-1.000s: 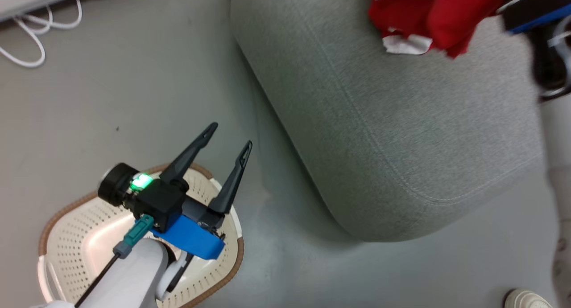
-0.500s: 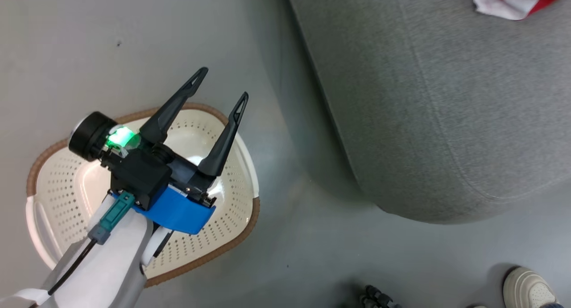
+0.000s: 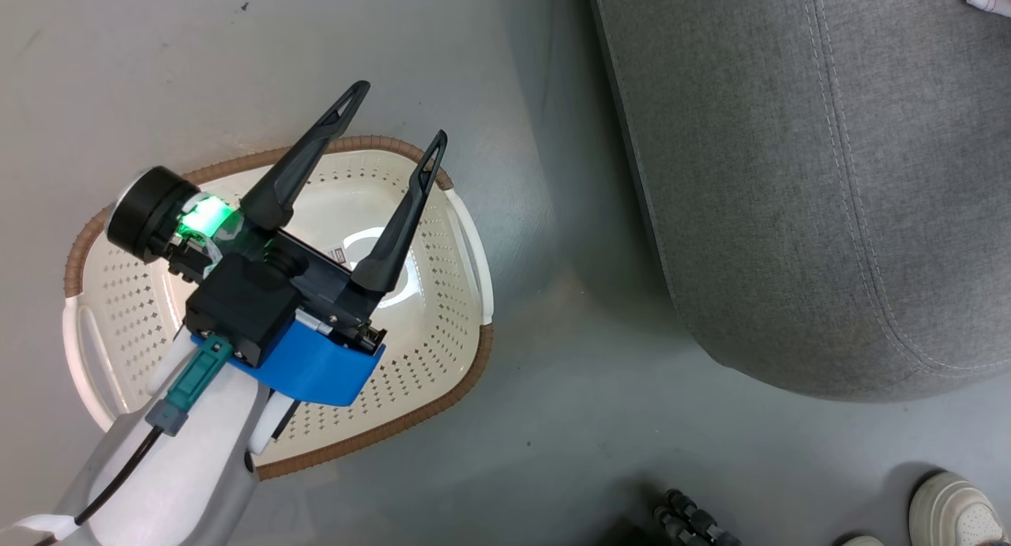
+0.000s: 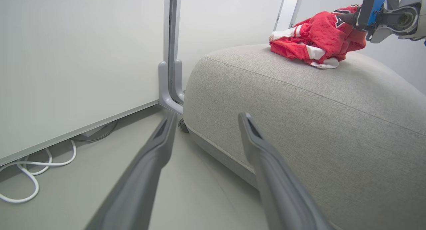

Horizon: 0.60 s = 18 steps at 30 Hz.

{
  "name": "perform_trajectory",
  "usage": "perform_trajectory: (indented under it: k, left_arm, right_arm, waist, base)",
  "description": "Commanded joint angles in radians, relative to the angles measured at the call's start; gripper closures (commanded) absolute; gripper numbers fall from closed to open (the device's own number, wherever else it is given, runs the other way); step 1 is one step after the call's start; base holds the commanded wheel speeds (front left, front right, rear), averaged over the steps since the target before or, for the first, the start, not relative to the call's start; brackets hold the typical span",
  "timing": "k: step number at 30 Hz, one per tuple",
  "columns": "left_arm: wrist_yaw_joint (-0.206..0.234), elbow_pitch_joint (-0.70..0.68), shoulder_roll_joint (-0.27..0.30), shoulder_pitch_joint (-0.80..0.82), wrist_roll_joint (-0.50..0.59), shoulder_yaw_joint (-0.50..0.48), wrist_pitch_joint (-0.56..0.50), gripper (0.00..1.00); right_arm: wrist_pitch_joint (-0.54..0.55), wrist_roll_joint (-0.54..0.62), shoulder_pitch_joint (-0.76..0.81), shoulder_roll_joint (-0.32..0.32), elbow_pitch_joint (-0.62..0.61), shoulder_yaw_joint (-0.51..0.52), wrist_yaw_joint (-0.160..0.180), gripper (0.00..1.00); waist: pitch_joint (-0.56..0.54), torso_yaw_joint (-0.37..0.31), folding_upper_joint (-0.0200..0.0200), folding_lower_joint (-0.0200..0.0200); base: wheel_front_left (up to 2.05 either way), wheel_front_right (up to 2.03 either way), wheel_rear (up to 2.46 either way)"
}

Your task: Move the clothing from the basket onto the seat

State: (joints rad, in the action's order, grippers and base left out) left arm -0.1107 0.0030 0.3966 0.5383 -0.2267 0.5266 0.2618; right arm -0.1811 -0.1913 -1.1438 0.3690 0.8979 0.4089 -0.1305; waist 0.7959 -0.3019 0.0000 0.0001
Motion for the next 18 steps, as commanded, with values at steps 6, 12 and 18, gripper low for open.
perform_trajectory:
  k: [6, 12, 18]
  left_arm:
    - [0.003, -0.001, -0.002, 0.012, -0.001, -0.012, 0.005, 0.0]
    - [0.002, 0.014, -0.015, 0.003, -0.006, -0.012, 0.005, 0.0]
    - [-0.005, 0.042, -0.061, -0.024, -0.024, -0.012, 0.005, 0.0]
  right_arm:
    - [-0.038, 0.071, -0.021, -0.025, 0.069, 0.024, 0.0, 0.0]
    - [-0.056, 0.094, -0.031, -0.033, 0.1, 0.022, 0.0, 0.0]
    - [-0.074, 0.103, 0.035, -0.042, 0.12, 0.005, 0.0, 0.0]
  waist:
    - [-0.016, 0.001, 0.0, -0.0001]
    - [-0.052, 0.002, 0.0, -0.0001]
    - [-0.137, 0.022, 0.0, -0.0001]
  base:
    - [0.0, 0.0, 0.0]
    - [0.0, 0.0, 0.0]
    - [0.0, 0.0, 0.0]
